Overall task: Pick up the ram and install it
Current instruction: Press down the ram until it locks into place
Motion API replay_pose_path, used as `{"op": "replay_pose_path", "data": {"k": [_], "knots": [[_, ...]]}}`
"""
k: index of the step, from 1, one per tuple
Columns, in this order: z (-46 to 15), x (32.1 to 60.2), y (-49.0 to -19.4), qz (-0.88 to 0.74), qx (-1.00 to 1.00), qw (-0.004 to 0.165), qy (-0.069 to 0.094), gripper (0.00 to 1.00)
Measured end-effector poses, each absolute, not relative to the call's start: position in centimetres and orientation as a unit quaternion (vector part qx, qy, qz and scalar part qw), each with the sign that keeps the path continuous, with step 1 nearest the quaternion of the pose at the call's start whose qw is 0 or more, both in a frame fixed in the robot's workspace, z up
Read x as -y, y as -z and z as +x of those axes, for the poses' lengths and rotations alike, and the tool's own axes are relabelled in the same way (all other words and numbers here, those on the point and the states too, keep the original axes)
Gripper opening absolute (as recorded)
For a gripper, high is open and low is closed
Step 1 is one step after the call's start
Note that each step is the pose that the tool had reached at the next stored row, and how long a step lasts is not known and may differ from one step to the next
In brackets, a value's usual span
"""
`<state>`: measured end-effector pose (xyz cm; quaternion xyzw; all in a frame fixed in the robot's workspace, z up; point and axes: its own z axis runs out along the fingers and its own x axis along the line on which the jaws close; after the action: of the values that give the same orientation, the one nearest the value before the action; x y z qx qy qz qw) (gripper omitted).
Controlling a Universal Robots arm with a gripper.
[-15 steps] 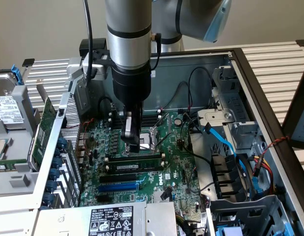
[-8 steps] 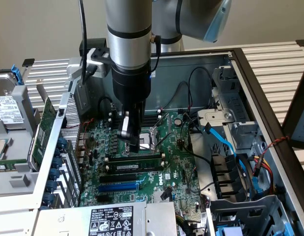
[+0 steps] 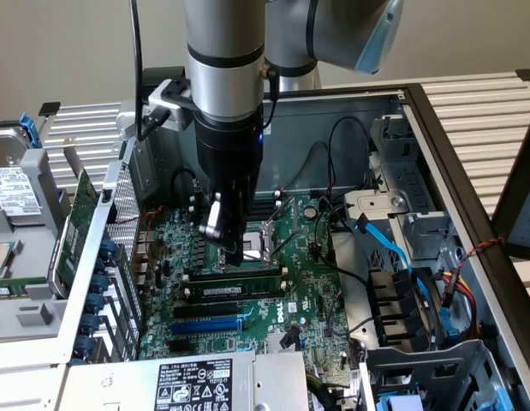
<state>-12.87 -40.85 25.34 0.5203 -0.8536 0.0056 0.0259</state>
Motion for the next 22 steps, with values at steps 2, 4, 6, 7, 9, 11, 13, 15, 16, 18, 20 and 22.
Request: {"op": "replay_pose_path", "data": {"k": [2,4,6,7,9,11,13,15,16,18,20,22], "knots": [[-12.87,40.85,-25.33,0.509,0.860,0.025,-0.006,0.11],[-12.87,40.85,-25.32,0.497,0.867,0.025,-0.005,0.11],[-12.87,40.85,-25.31,0.486,0.874,0.025,-0.005,0.11],[-12.87,40.85,-25.30,0.480,0.877,0.025,-0.005,0.11],[-12.87,40.85,-25.29,0.467,0.884,0.025,-0.005,0.11],[-12.87,40.85,-25.28,0.454,0.891,0.025,-0.005,0.11],[-12.87,40.85,-25.26,0.441,0.897,0.025,-0.004,0.11],[-12.87,40.85,-25.24,0.427,0.904,0.025,-0.004,0.11],[-12.87,40.85,-25.23,0.420,0.907,0.025,-0.004,0.11],[-12.88,40.86,-25.20,0.407,0.913,0.025,-0.003,0.11],[-12.87,40.85,-25.15,0.395,0.918,0.025,-0.004,0.11],[-12.87,40.85,-25.10,0.383,0.923,0.025,-0.004,0.11]]}}
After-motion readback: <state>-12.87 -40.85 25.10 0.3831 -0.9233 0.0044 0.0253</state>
